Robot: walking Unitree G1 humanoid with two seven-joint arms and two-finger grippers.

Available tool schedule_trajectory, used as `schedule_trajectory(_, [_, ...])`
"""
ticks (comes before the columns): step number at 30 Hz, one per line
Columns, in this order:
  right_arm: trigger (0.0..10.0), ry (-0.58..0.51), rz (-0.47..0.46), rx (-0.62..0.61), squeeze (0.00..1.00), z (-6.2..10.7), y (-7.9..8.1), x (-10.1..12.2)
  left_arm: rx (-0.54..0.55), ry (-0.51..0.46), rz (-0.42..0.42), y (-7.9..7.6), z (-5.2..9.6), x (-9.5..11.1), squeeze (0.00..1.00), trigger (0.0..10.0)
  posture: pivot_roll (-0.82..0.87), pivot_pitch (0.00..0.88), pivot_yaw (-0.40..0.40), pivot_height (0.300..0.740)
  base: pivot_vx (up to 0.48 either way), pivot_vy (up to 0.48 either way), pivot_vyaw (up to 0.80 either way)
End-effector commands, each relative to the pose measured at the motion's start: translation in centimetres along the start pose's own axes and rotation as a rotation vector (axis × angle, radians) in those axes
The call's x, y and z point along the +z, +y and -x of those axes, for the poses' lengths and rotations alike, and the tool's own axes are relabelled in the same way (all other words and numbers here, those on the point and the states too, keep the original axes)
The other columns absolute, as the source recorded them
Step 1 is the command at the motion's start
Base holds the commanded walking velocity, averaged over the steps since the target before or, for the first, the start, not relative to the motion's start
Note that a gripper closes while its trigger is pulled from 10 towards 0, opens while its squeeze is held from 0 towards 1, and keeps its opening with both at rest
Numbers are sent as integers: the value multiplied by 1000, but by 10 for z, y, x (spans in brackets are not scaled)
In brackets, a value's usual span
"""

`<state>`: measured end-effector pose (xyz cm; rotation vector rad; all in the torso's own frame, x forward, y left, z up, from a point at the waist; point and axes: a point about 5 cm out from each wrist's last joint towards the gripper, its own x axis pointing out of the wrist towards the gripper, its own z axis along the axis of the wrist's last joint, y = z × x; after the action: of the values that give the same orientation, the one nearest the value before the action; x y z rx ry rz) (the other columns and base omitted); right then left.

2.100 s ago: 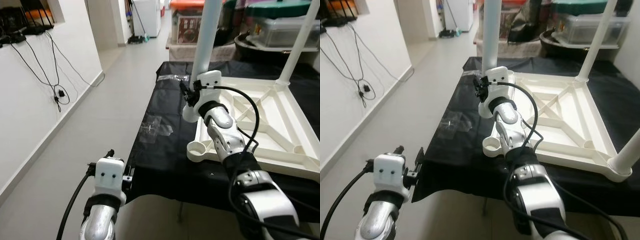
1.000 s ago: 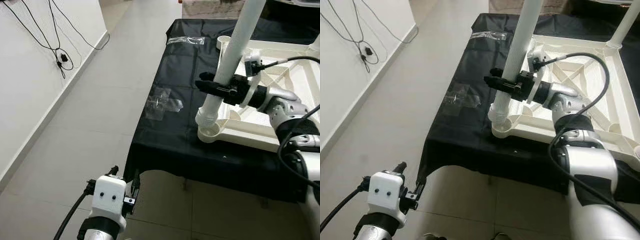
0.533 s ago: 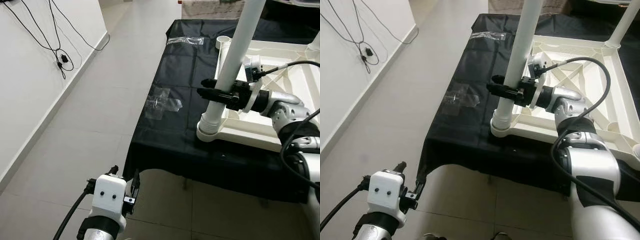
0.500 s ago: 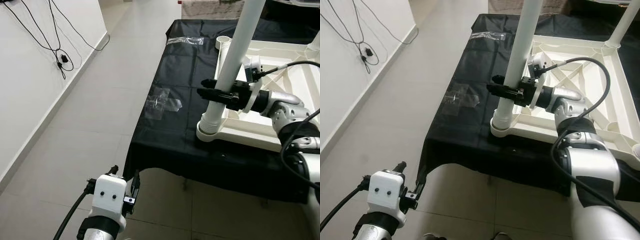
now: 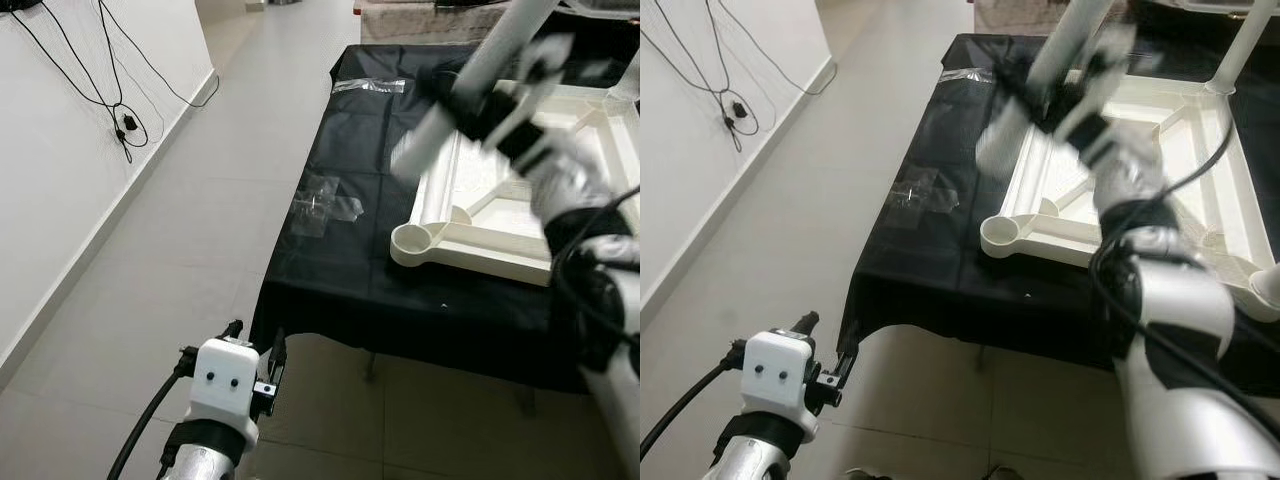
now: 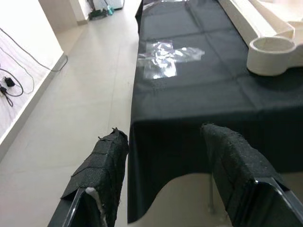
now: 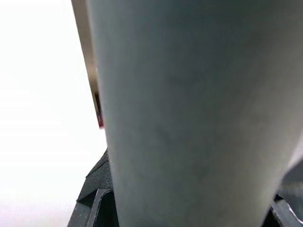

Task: Building children table

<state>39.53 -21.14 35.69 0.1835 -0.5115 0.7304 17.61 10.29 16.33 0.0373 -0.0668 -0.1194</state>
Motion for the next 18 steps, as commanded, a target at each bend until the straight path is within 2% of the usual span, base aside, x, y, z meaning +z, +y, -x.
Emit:
schedule_trajectory(1, [10000, -16, -45, 2, 0, 0, 2, -6, 8, 26, 19, -4, 0, -5, 0, 10000, 5, 126, 37, 740, 0, 0, 0])
schedule_trajectory(2, [10000, -17, -21, 23, 0, -5, 7, -9, 51, 14, 1, 1, -5, -4, 0, 10000, 6, 120, 33, 740, 0, 0, 0])
schedule_trajectory(5, [10000, -9, -12, 27, 0, -5, 8, -12, 59, 11, 0, 3, -6, -5, 0, 10000, 6, 120, 33, 740, 0, 0, 0])
schedule_trajectory(10, [10000, 27, -13, 25, 0, -4, 13, -29, 76, 9, -14, 14, -7, -6, 0, 10000, 5, 120, 29, 740, 275, -385, 0])
schedule_trajectory(15, [10000, 31, -34, 26, 0, -7, 16, -35, 95, 7, -36, 21, -9, -5, 0, 10000, 8, 118, 29, 740, 336, -339, 0])
schedule_trajectory(18, [10000, 35, -38, 36, 0, -9, 20, -38, 132, 19, 3, 25, -11, -7, 0, 10000, 6, 120, 33, 740, 112, -112, 0])
